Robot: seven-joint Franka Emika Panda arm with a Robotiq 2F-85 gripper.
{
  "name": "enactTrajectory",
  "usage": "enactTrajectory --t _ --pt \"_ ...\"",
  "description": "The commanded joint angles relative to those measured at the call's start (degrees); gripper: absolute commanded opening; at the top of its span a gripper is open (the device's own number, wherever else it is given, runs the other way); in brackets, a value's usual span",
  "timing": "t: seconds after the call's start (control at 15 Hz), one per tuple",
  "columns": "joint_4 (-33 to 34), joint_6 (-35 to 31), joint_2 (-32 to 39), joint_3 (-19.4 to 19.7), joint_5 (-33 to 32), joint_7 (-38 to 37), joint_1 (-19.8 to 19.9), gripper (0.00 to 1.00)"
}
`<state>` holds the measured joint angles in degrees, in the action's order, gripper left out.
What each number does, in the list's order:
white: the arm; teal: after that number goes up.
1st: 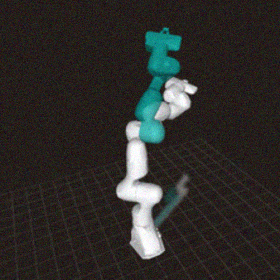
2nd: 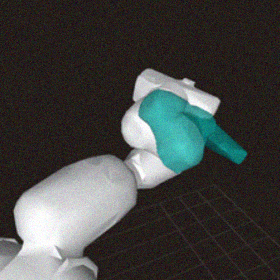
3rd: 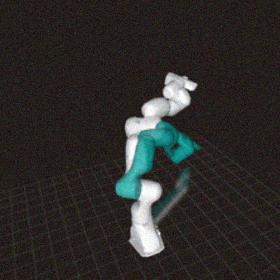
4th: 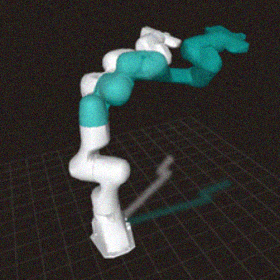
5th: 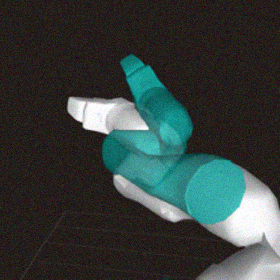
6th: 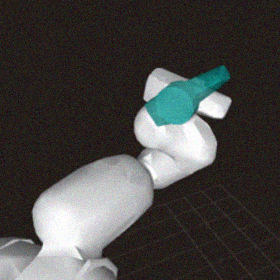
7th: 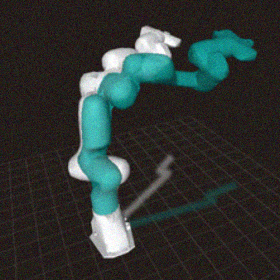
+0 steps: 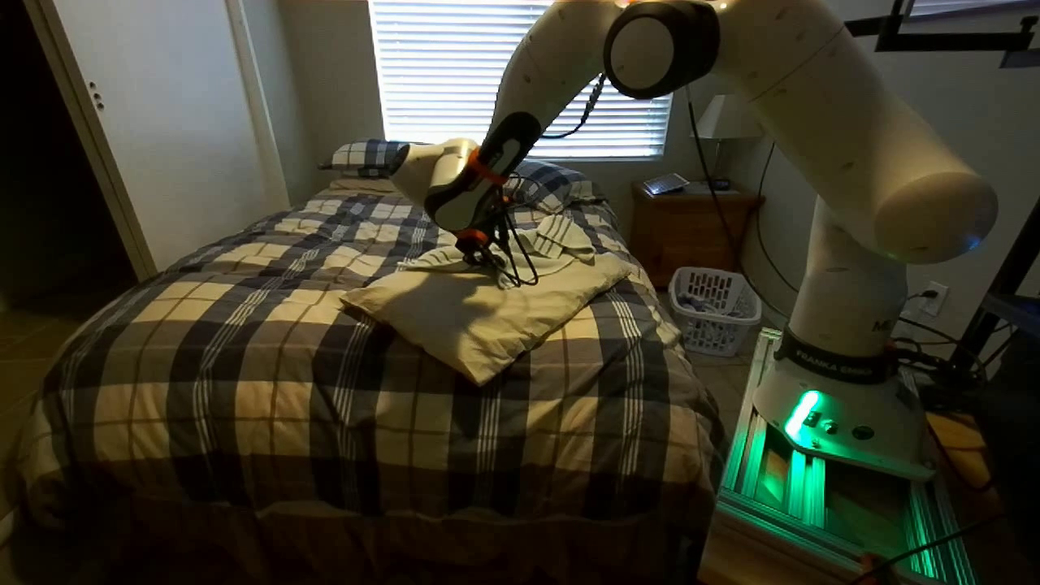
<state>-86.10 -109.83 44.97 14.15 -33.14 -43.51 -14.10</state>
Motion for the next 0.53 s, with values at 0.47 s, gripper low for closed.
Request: enactTrajectory --t 0.47 --pt "-2.9 -2.3 -4.7 -5.7 10.8 0.0 3.9 0.01"
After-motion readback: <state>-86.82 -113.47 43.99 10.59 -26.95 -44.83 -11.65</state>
